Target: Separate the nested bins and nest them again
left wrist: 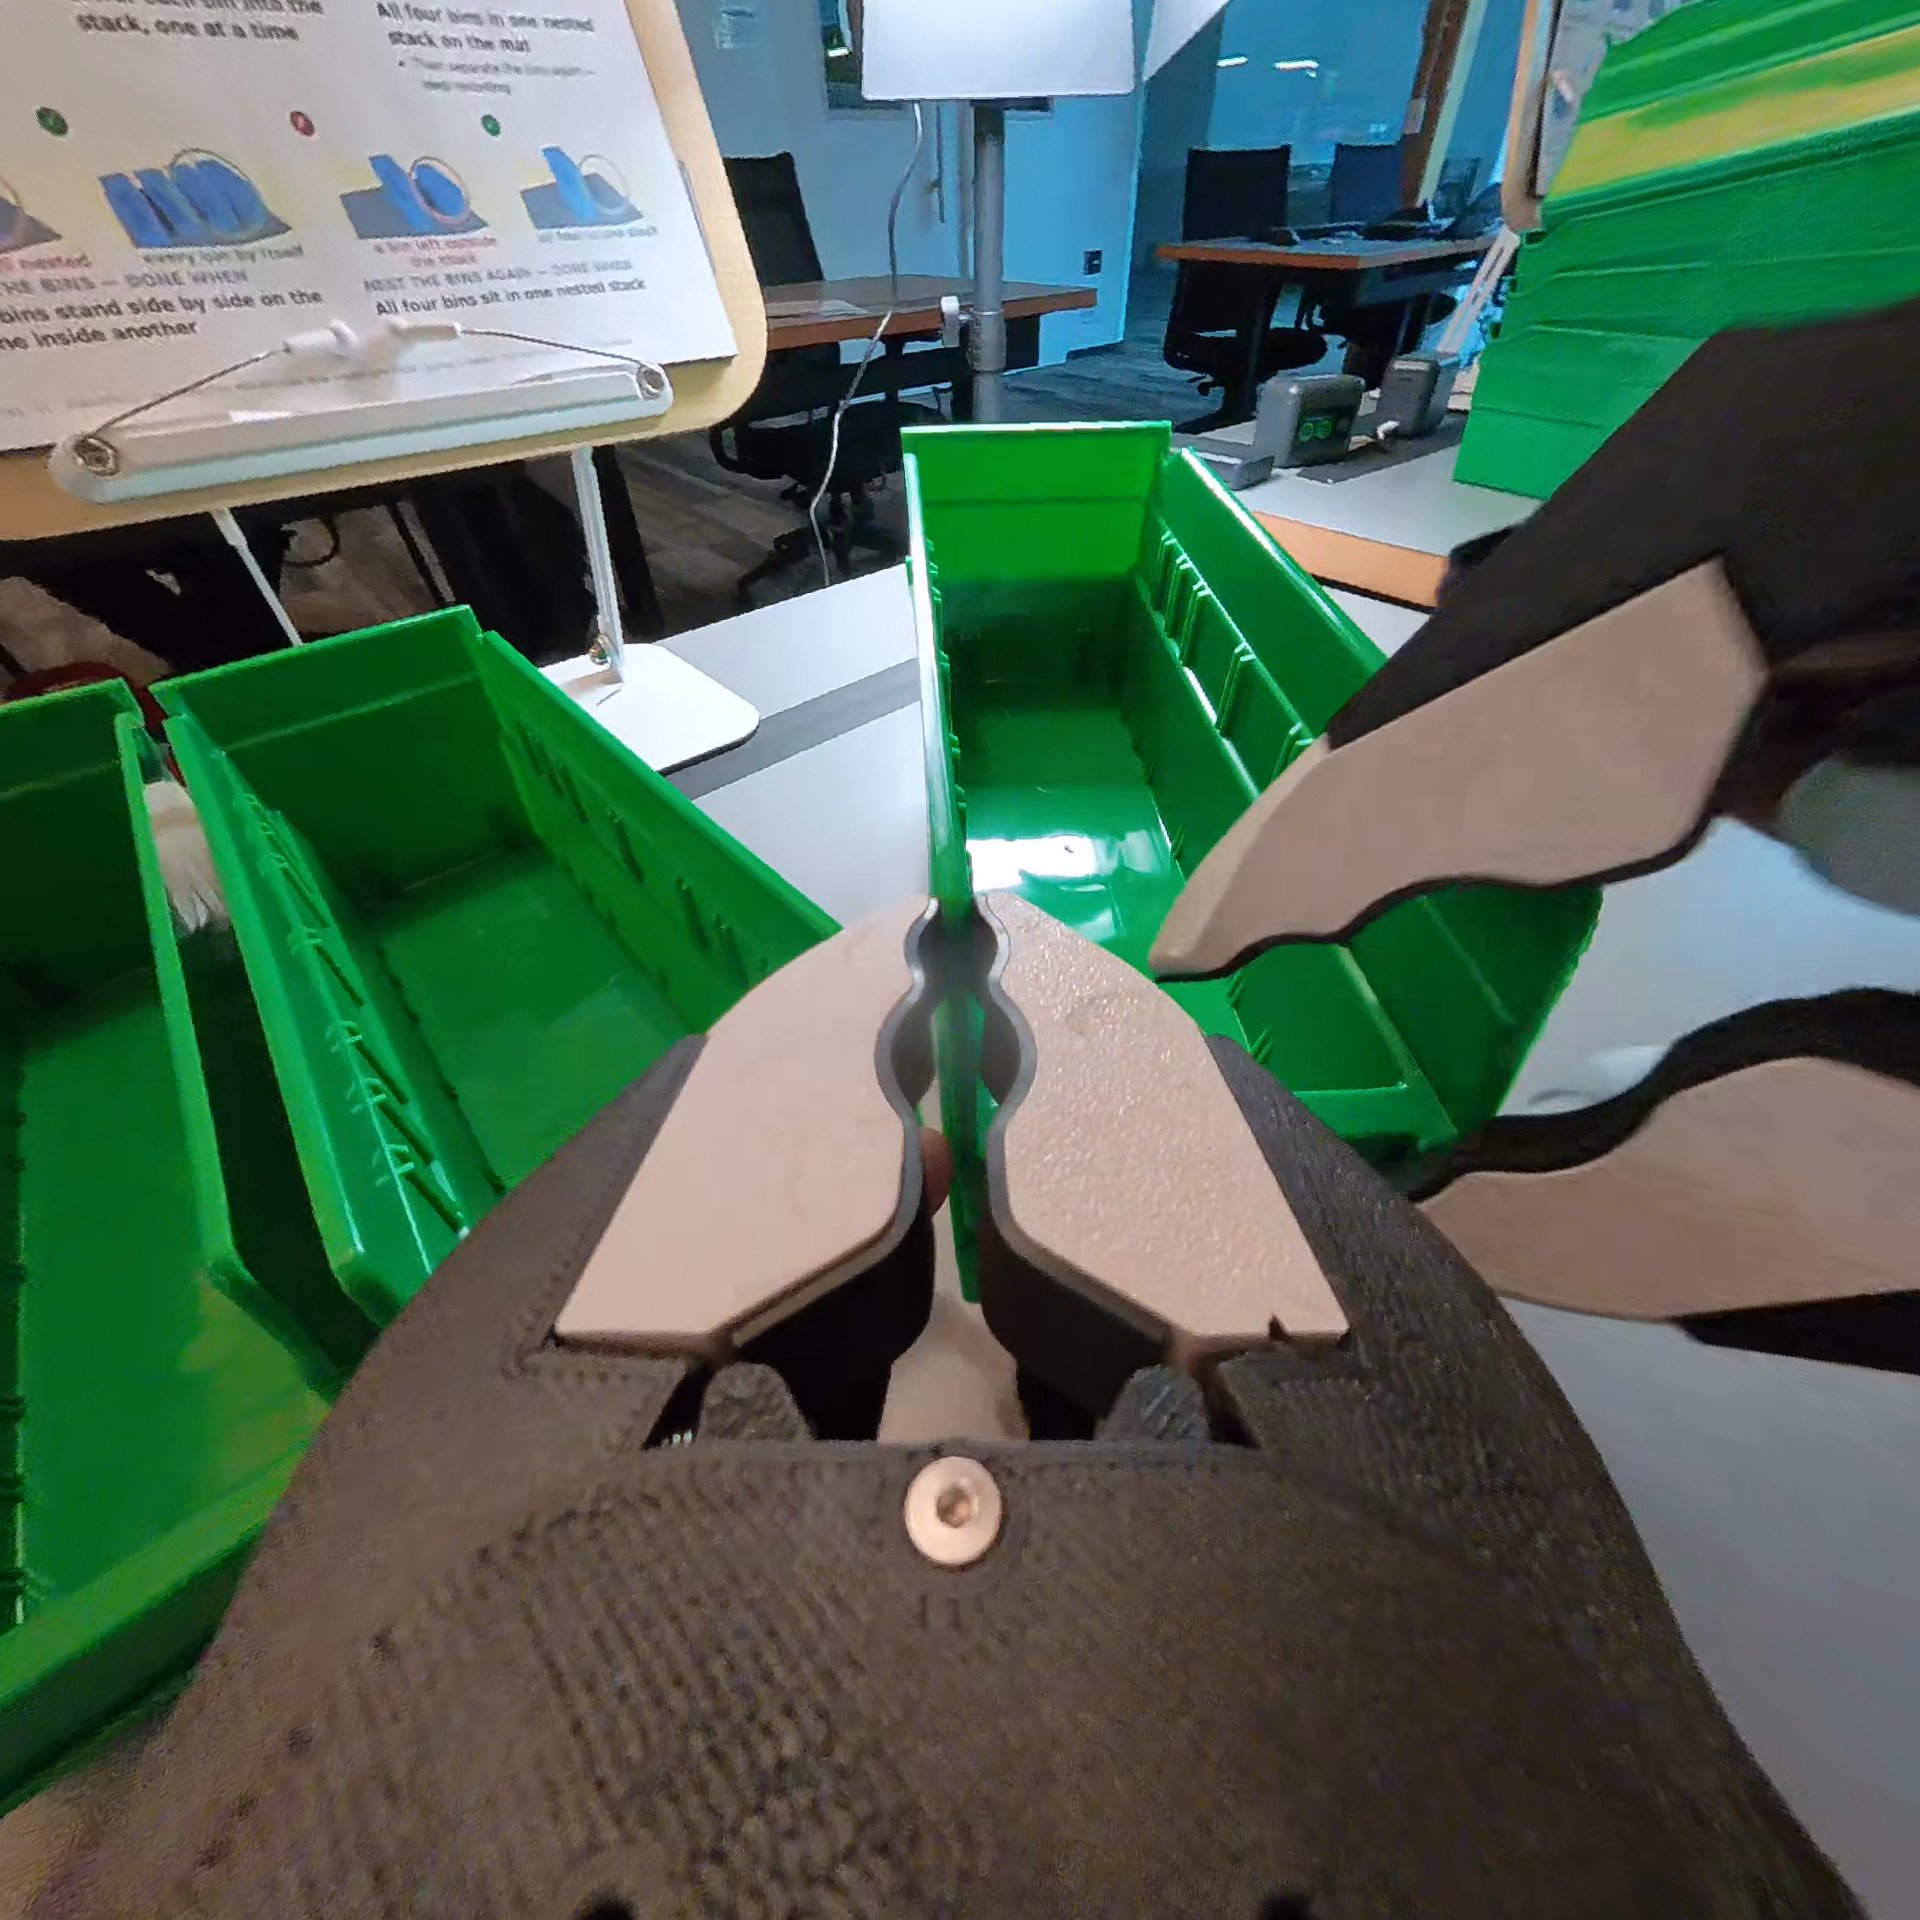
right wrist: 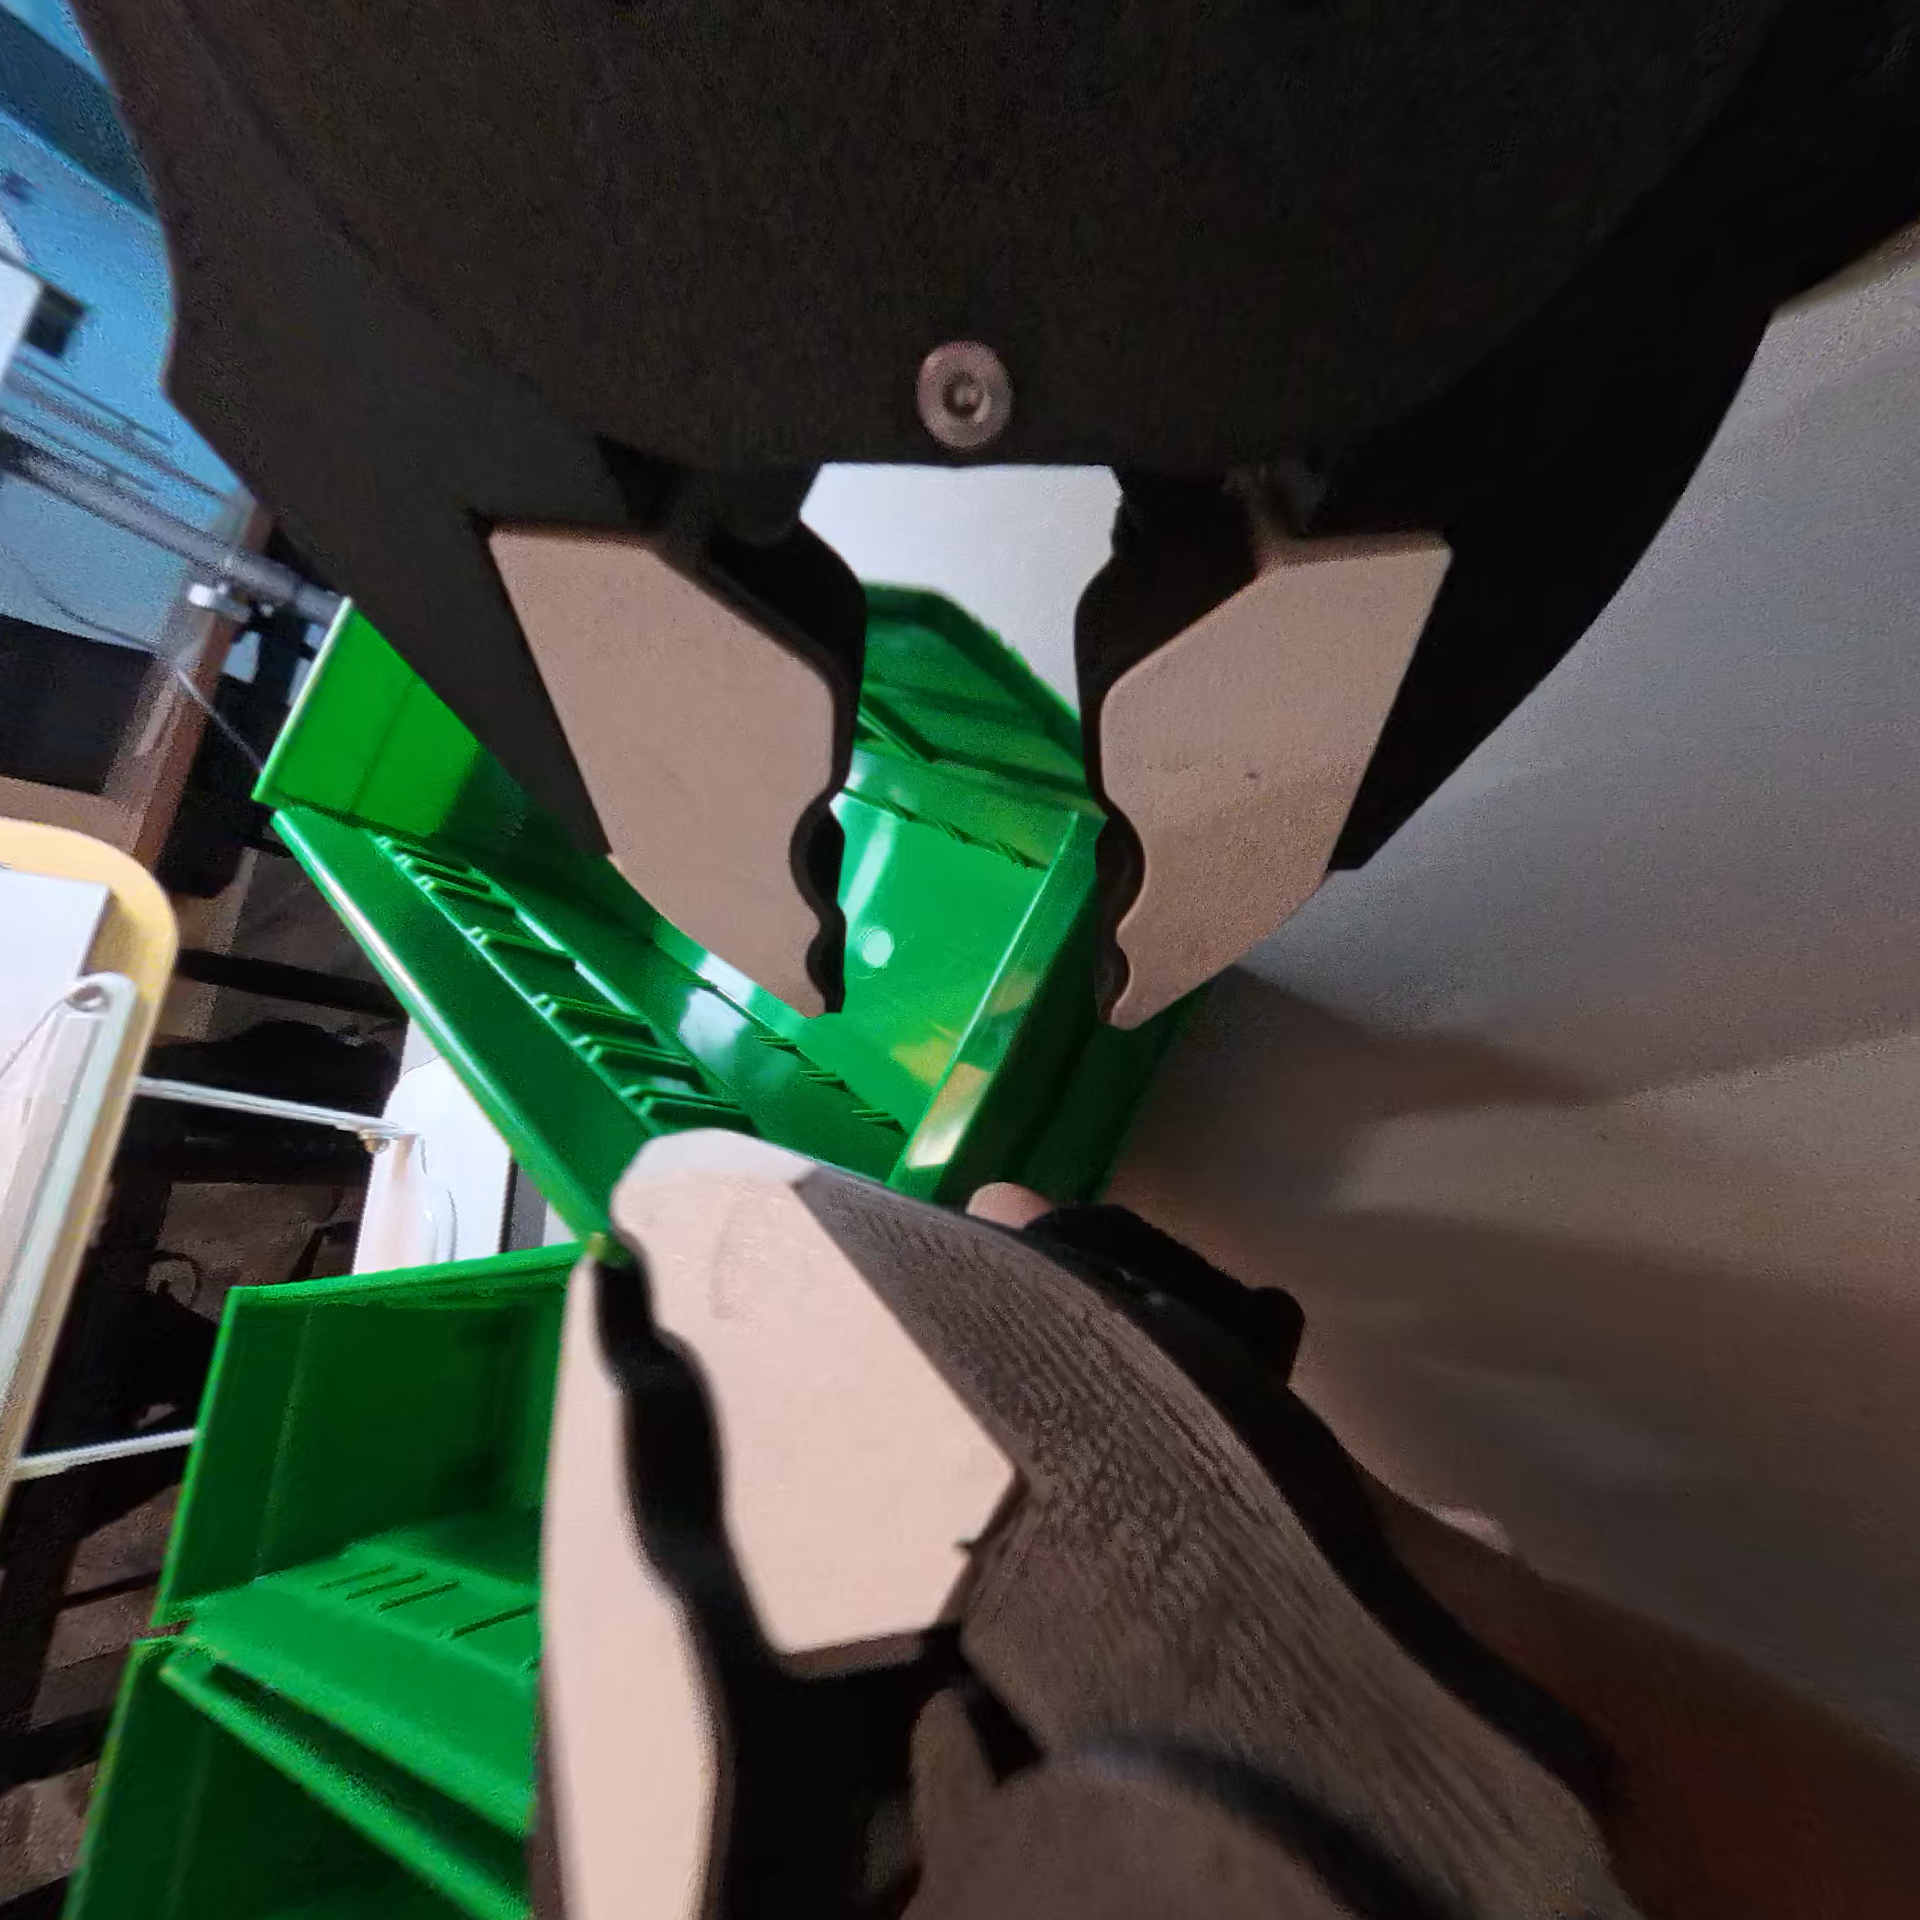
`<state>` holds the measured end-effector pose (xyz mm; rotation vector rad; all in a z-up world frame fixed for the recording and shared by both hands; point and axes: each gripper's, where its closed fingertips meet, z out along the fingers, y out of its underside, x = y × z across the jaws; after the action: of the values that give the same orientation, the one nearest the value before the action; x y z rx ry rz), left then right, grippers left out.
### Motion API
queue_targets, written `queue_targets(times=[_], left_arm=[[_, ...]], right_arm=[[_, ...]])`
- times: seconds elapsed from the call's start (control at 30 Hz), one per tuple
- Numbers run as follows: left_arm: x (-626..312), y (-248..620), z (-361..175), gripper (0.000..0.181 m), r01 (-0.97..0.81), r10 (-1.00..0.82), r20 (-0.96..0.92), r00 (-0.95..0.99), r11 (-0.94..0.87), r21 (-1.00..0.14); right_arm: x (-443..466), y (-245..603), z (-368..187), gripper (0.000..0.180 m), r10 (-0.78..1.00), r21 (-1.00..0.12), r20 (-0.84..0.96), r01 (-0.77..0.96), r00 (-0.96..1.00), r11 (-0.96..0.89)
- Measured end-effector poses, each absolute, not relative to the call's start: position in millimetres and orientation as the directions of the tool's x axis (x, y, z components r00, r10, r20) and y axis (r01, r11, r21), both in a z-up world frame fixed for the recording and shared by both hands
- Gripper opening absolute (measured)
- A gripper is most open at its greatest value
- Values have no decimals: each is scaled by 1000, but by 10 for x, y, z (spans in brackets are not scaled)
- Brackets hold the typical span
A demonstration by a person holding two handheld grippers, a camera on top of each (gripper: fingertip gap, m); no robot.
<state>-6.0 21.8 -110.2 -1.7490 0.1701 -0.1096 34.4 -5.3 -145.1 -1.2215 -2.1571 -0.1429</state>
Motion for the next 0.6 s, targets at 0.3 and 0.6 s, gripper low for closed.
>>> queue_targets(times=[0.3, 0.6], left_arm=[[-75, 272, -1042, 5, -5, -155, 23, 988, -176, -984], [7, 490, -1079, 12, -10, -164, 21, 986, -184, -983]], right_arm=[[414, 73, -1650, 33, 698, -62, 477, 771, -535, 634], [512, 525, -1604, 40, 552, 132, 604, 755, -575, 642]])
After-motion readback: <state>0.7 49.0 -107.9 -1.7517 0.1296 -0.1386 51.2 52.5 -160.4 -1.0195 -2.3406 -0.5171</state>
